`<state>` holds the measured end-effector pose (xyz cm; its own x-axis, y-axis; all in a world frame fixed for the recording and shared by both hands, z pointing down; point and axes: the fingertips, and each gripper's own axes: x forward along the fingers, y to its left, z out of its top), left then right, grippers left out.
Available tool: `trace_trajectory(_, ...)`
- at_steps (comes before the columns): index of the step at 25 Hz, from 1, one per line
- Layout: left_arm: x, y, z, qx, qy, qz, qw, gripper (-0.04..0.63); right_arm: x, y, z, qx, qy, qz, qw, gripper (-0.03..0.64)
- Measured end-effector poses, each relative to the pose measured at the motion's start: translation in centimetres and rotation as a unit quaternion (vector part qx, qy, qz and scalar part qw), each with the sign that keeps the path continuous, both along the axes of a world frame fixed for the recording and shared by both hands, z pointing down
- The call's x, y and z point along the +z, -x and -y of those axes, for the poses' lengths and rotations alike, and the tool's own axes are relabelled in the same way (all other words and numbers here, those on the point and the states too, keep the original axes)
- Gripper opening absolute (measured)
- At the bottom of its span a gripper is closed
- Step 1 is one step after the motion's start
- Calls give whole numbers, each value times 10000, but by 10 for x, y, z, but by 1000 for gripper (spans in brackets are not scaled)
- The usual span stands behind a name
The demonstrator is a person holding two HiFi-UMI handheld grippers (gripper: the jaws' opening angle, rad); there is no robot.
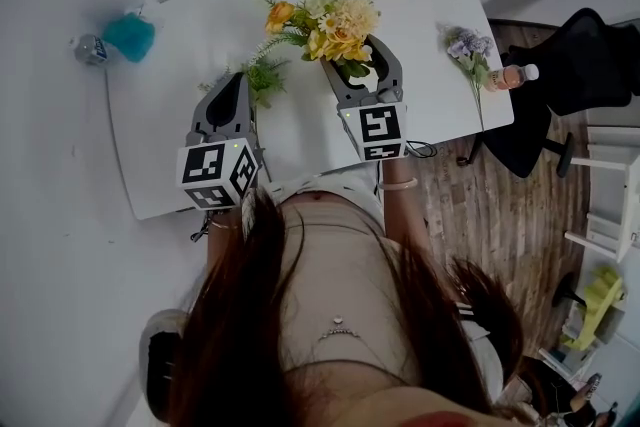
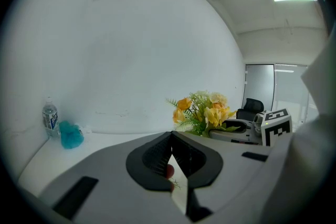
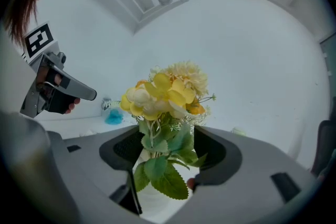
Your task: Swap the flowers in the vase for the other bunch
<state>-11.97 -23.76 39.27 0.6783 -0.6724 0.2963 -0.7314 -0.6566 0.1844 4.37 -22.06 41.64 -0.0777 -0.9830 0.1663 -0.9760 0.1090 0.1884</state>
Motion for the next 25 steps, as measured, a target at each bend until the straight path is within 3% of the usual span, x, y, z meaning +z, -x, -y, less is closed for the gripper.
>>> trace_trajectory(14,-1,-9,-14,250,15,-152,9996,3,-8,4,-24,73,10,-124,9999,291)
trace_trajectory(25,-7,-10,-40,87,-17,-151,9998,3,-20,4,-54,-145,-29,-133,9998,291)
